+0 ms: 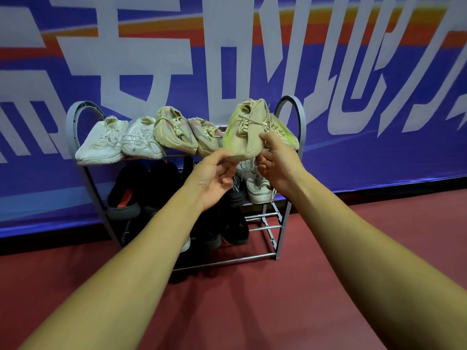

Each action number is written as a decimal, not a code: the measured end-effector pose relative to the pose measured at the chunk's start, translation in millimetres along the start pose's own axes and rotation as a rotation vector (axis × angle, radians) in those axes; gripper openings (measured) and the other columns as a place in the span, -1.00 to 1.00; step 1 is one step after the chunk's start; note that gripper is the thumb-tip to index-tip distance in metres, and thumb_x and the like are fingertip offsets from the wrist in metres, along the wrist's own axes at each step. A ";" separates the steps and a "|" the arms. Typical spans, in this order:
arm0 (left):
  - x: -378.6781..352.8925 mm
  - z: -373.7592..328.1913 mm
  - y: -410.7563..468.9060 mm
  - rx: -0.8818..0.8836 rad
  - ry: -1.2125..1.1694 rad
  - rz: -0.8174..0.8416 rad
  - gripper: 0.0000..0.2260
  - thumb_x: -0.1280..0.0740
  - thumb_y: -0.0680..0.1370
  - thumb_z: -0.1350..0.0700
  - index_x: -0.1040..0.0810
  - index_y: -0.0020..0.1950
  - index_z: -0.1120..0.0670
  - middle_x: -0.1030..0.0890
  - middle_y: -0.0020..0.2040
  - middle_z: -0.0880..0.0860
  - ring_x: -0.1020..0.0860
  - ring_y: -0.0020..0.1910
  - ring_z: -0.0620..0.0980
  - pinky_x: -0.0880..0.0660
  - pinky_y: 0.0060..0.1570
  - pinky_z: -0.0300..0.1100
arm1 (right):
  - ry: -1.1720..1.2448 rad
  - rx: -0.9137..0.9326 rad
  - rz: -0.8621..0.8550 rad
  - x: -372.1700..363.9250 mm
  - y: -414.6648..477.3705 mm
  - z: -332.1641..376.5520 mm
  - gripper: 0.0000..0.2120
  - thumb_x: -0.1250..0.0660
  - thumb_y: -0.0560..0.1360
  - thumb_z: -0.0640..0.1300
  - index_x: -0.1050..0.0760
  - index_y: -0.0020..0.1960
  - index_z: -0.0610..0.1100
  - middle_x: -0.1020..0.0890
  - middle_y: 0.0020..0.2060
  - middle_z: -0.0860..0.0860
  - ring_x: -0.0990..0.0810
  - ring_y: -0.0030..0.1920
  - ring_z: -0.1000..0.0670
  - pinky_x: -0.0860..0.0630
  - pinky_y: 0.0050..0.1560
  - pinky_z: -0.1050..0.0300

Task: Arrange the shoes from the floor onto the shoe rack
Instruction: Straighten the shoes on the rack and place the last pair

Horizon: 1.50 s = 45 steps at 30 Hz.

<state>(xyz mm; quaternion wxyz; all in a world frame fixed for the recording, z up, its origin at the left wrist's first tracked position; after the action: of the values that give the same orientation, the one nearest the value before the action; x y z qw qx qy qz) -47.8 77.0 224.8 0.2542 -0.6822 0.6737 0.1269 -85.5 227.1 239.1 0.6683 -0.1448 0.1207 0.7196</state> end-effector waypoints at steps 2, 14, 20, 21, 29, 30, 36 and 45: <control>-6.7 3.3 4.3 -0.027 -0.039 -0.019 -0.92 -0.36 0.54 0.20 -0.52 -0.13 0.05 -0.57 -0.40 -0.03 -0.44 -0.46 -0.19 -0.13 -0.50 -0.34 | -0.002 0.004 0.019 3.9 1.7 -1.3 -0.85 -0.39 0.53 -0.02 -0.50 -0.14 -0.07 -0.37 -0.50 0.07 -0.24 -0.48 0.09 -0.12 -0.40 0.19; -29.2 26.9 24.7 -0.046 -0.089 -0.189 -0.90 -0.51 0.47 0.11 -0.62 -0.10 0.02 -0.63 -0.20 -0.05 -0.45 -0.43 -0.22 -0.18 -0.56 -0.37 | 0.001 -0.042 -0.022 14.3 6.3 -16.7 -0.89 -0.40 0.48 -0.10 -0.51 -0.13 -0.12 -0.43 -0.35 -0.01 -0.27 -0.48 0.10 -0.18 -0.47 0.25; -15.4 27.4 27.8 -0.035 -0.077 -0.319 -0.72 -0.55 0.41 -0.08 -0.64 0.02 0.02 -0.64 -0.20 -0.06 -0.48 -0.41 -0.18 -0.22 -0.54 -0.33 | 0.164 -0.070 -0.149 11.1 16.2 -24.2 -0.94 -0.33 0.47 -0.18 -0.50 -0.13 -0.17 -0.49 -0.40 0.00 -0.32 -0.51 0.12 -0.14 -0.51 0.29; -10.9 24.9 29.7 -0.054 -0.072 -0.356 -0.71 -0.56 0.40 -0.07 -0.63 0.02 0.02 -0.62 -0.20 -0.05 -0.49 -0.39 -0.18 -0.22 -0.55 -0.33 | 0.174 -0.070 -0.161 10.2 18.7 -26.3 -0.93 -0.32 0.47 -0.17 -0.51 -0.10 -0.19 -0.51 -0.39 0.00 -0.32 -0.51 0.13 -0.14 -0.51 0.29; -0.3 12.6 43.9 -0.159 0.026 -0.395 -0.80 -0.47 0.44 0.08 -0.52 0.00 -0.01 -0.60 -0.19 -0.05 -0.49 -0.31 -0.14 -0.25 -0.47 -0.30 | 0.240 -0.047 -0.233 18.0 32.4 -23.6 -0.91 -0.34 0.49 -0.17 -0.56 -0.12 -0.19 -0.57 -0.27 -0.03 -0.32 -0.52 0.14 -0.16 -0.55 0.33; 2.0 9.8 45.1 -0.162 0.033 -0.400 -0.83 -0.46 0.44 0.08 -0.53 -0.03 -0.01 -0.60 -0.19 -0.05 -0.48 -0.31 -0.15 -0.25 -0.46 -0.30 | 0.251 -0.043 -0.233 17.6 34.6 -22.9 -0.91 -0.35 0.49 -0.16 -0.57 -0.11 -0.18 -0.59 -0.24 -0.04 -0.33 -0.51 0.15 -0.16 -0.55 0.34; 16.8 -0.7 50.2 -0.126 0.030 -0.384 -0.89 -0.49 0.46 0.06 -0.59 -0.08 -0.02 -0.64 -0.17 -0.07 -0.50 -0.33 -0.18 -0.26 -0.43 -0.32 | 0.183 -0.139 -0.156 10.2 42.6 -35.9 -0.82 -0.33 0.53 -0.16 -0.57 0.07 -0.22 -0.59 -0.33 0.00 -0.32 -0.50 0.15 -0.16 -0.54 0.34; 20.6 0.1 46.6 -0.082 0.022 -0.344 -0.79 -0.51 0.46 0.00 -0.57 0.02 -0.02 -0.61 -0.20 -0.08 -0.51 -0.30 -0.16 -0.27 -0.42 -0.32 | 0.127 -0.128 -0.135 13.5 38.4 -30.6 -0.76 -0.39 0.57 0.02 -0.64 0.07 -0.14 -0.70 -0.04 -0.02 -0.39 -0.46 0.17 -0.21 -0.45 0.32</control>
<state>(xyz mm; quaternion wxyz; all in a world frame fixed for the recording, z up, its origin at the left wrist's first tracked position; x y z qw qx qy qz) -92.3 61.2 205.8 0.2368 -0.7986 0.5441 0.1011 -123.2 225.4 204.9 0.6956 -0.2401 0.1066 0.6687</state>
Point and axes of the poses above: each hand's wrist, its own y-axis towards the middle knuckle, its own x-axis out of the back of the hand, z = x × y, the point moved 2 cm from there along y, towards the middle knuckle
